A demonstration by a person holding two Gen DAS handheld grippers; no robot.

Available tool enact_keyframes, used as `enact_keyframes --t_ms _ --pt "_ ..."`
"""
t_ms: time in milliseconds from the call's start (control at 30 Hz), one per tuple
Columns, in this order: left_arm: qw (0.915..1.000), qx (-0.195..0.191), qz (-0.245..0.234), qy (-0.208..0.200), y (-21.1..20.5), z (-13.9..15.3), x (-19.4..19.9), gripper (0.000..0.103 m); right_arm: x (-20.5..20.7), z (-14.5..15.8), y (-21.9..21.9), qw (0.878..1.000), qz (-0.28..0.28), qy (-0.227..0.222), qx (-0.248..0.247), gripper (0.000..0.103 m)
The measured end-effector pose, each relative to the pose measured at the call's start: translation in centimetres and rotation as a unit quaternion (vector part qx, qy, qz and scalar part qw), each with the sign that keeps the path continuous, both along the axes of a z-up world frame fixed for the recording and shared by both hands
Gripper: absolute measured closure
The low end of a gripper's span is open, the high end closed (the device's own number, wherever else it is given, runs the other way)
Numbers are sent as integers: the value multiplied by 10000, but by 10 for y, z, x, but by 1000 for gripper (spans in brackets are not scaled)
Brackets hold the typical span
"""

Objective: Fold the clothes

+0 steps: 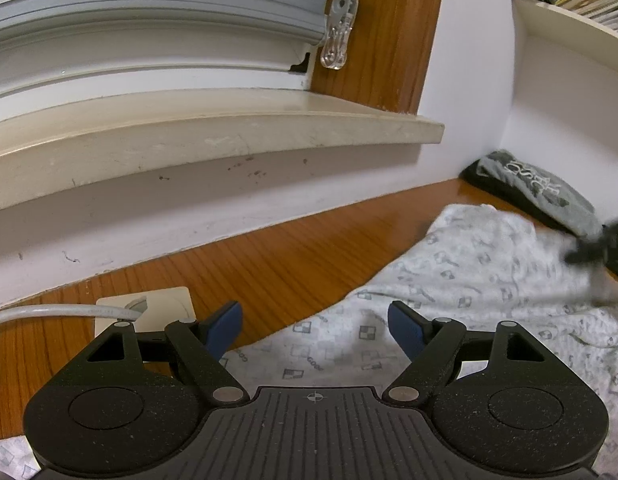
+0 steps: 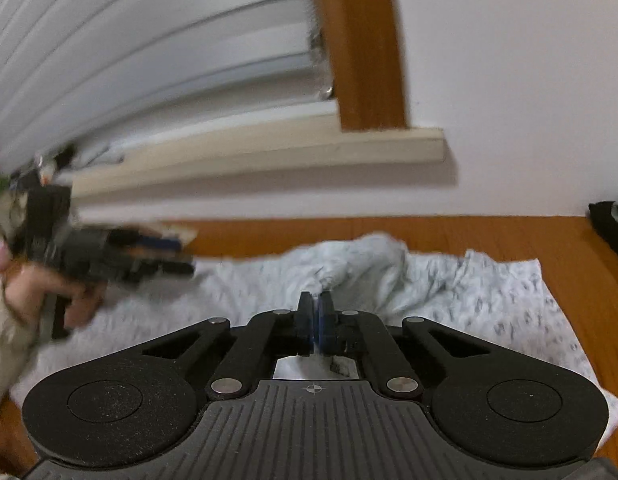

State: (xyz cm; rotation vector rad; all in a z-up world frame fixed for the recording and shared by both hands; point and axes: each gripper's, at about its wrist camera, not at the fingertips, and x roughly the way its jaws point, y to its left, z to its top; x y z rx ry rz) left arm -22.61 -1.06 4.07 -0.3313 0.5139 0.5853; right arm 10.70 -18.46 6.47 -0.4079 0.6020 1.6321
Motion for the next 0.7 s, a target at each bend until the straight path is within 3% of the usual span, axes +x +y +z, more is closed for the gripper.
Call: enact_keyframes --t_ms 100,167,300,433,567,700 --pt "10000 3 -1 3 0 0 0 20 -7 -14 -2 9985 178 -183 -482 99" --pt "10000 -7 3 -7 0 0 0 20 -7 -17 -3 9981 244 -152 -549 97" --pt "10000 -24 -5 10 0 0 0 20 11 2 -3 9998 -106 58 -135 84" --pt "10000 -20 -1 26 0 0 0 20 40 11 19 9976 -694 74 10 82" --pt "10000 -25 9 4 0 -1 -1 20 57 -6 50 9952 -926 -157 -259 79" --pt "10000 -32 -14 27 0 -1 0 20 62 -27 71 9945 -903 -8 -535 64"
